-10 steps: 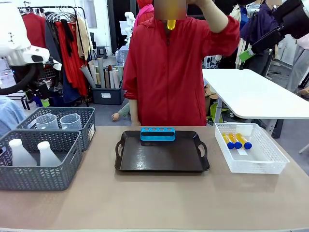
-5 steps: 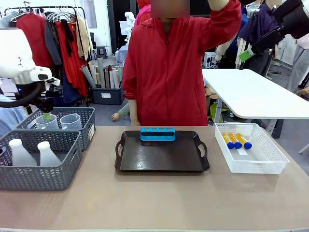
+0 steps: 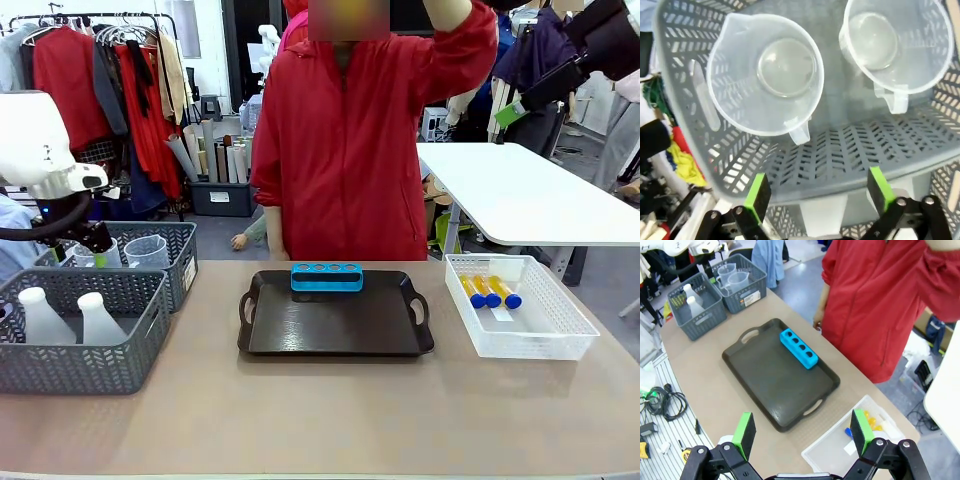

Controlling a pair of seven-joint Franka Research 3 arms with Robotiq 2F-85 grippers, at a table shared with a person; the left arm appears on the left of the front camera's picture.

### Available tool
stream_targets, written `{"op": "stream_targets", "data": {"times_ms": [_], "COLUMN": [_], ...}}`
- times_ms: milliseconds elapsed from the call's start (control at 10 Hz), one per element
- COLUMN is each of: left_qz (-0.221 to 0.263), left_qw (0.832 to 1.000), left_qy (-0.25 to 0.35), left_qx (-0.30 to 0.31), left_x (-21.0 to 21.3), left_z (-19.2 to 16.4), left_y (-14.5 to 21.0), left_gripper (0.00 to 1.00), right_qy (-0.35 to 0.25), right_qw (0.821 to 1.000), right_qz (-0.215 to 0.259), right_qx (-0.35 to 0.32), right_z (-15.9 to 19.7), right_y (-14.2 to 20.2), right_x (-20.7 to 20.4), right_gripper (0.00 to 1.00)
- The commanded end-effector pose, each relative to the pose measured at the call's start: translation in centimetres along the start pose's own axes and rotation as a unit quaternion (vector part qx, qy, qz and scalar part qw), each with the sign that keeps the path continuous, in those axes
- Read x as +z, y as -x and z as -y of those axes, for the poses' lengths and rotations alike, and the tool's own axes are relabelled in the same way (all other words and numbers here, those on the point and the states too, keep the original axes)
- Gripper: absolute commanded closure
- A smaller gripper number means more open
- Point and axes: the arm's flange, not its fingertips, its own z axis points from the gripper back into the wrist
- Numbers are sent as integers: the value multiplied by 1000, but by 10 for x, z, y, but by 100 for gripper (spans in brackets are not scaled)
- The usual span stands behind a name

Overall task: Prepare the laboratory tools.
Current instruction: Pick up one Large Measuring Cup and place it on the Handle tray.

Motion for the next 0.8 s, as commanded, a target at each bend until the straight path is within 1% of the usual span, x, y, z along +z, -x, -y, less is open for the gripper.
{"op": "stream_targets", "data": {"times_ms": [0, 200, 500, 700], "left_qz": [25, 38, 33, 22], "left_qw": [1000, 999, 999, 999], "left_qy": [1, -9, -9, -4], "left_qx": [12, 23, 28, 28], "left_x": [-13, -21, -18, -28], "left_z": [-5, -11, -14, -14], "left_y": [-1, -5, -10, -12], "left_gripper": [0, 0, 0, 0], "right_qy": [-4, -4, -4, -4], "right_qw": [1000, 1000, 1000, 1000], "right_qz": [3, 3, 3, 3], "right_qx": [2, 2, 2, 2], "right_z": [0, 0, 0, 0], "right_y": [0, 0, 0, 0], "right_x": [1, 1, 1, 1], "right_gripper": [0, 0, 0, 0]}}
